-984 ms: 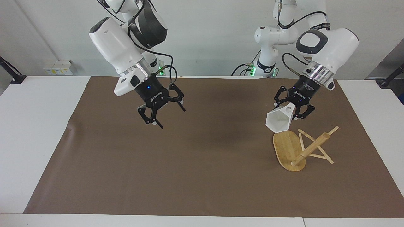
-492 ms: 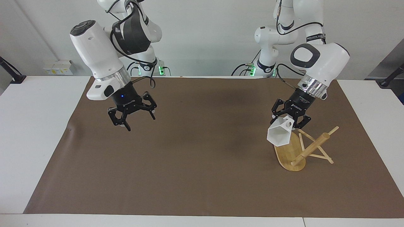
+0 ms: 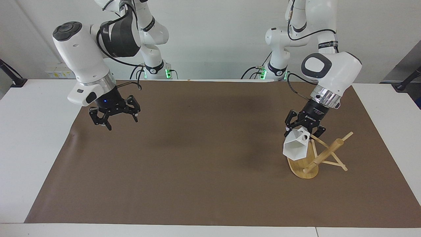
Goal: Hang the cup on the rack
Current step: 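Hang the cup on the rack peg while the right gripper returns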
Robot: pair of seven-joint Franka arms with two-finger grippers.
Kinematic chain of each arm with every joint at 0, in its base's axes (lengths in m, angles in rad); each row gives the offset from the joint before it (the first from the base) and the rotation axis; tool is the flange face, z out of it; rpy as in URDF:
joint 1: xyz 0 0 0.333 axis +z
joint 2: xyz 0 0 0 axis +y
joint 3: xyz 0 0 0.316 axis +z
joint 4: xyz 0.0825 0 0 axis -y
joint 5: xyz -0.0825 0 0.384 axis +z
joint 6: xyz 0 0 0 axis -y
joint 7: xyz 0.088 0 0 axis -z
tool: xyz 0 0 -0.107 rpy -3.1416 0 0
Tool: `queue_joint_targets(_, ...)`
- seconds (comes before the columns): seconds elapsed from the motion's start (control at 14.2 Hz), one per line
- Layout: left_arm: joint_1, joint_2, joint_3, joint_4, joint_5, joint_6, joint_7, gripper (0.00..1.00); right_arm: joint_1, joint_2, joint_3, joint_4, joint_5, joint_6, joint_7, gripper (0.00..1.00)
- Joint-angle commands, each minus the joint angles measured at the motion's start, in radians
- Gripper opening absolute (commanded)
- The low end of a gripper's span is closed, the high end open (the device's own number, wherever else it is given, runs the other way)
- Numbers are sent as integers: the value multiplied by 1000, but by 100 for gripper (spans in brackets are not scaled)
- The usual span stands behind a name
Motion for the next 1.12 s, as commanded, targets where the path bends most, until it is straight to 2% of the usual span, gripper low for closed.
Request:
queue_joint_targets(0.0, -1, -1, 3, -6, -5, 27, -16, 0, 2, -19, 1, 1, -57, -71, 64, 100)
queue_joint_targets(0.28, 14, -1, 3, -5, -5, 27, -18, 0, 2, -20, -13, 29, -51, -170, 83, 100)
queue_joint_targets(0.49, 26, 1, 5, -6, -5, 26, -19, 0, 2, -20, -22, 58, -48, -224, 208, 100)
queue_joint_targets(1.05, 46, 11, 5, -19, -6, 41, -51, 0, 0, -42, -129, 50, -39, -237, 213, 100)
